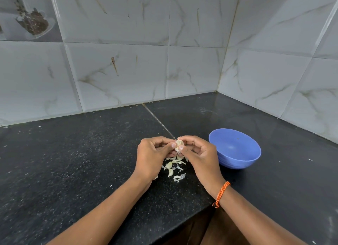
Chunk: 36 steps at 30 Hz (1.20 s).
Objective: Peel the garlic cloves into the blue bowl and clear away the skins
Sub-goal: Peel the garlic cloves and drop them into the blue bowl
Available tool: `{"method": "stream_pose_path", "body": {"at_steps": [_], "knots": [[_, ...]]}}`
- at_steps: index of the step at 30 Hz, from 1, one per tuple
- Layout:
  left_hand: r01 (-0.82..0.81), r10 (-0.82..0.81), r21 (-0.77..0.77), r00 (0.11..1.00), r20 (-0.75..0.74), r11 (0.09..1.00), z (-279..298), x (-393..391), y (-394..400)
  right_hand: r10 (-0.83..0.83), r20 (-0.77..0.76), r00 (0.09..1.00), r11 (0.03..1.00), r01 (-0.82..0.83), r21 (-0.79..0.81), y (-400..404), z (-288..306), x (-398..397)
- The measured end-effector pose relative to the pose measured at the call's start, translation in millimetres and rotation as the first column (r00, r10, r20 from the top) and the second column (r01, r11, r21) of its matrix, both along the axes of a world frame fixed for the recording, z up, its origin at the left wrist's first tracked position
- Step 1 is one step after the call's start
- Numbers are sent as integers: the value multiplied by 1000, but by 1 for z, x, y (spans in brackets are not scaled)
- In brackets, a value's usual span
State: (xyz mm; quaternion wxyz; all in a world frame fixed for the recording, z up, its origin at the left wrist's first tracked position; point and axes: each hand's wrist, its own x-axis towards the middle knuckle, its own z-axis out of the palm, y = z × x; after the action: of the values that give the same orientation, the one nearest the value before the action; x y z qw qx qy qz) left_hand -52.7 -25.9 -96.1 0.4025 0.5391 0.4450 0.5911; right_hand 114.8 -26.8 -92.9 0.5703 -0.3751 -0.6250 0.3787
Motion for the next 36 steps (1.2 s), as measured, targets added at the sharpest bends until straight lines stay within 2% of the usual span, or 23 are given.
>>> {"method": "stream_pose_path", "body": {"at_steps": [8, 14, 21, 25, 33, 36], "knots": [[-32, 32, -17, 999, -6, 999, 0, 0, -2, 15, -5, 1000, 1000, -15, -9, 0, 1, 0], [-132, 142, 56, 957, -252, 990, -1, 1, 0, 4, 21, 1000, 1000, -4, -7, 0, 1, -1], [-210, 227, 86, 908, -352, 974, -4, -1, 3, -100, 54, 994, 994, 97, 50, 1, -2, -2], [-193, 229, 127, 878, -419, 973, -2, -6, 2, -105, 55, 993, 994, 103, 37, 2, -3, -2], [-170, 217, 150, 887, -407, 974, 0, -4, -1, -81, 71, 994, 996, 79, 29, 1, -2, -2], [-117, 152, 116, 914, -377, 986, 2, -4, -1, -106, 67, 992, 994, 104, 37, 0, -3, -2]]}}
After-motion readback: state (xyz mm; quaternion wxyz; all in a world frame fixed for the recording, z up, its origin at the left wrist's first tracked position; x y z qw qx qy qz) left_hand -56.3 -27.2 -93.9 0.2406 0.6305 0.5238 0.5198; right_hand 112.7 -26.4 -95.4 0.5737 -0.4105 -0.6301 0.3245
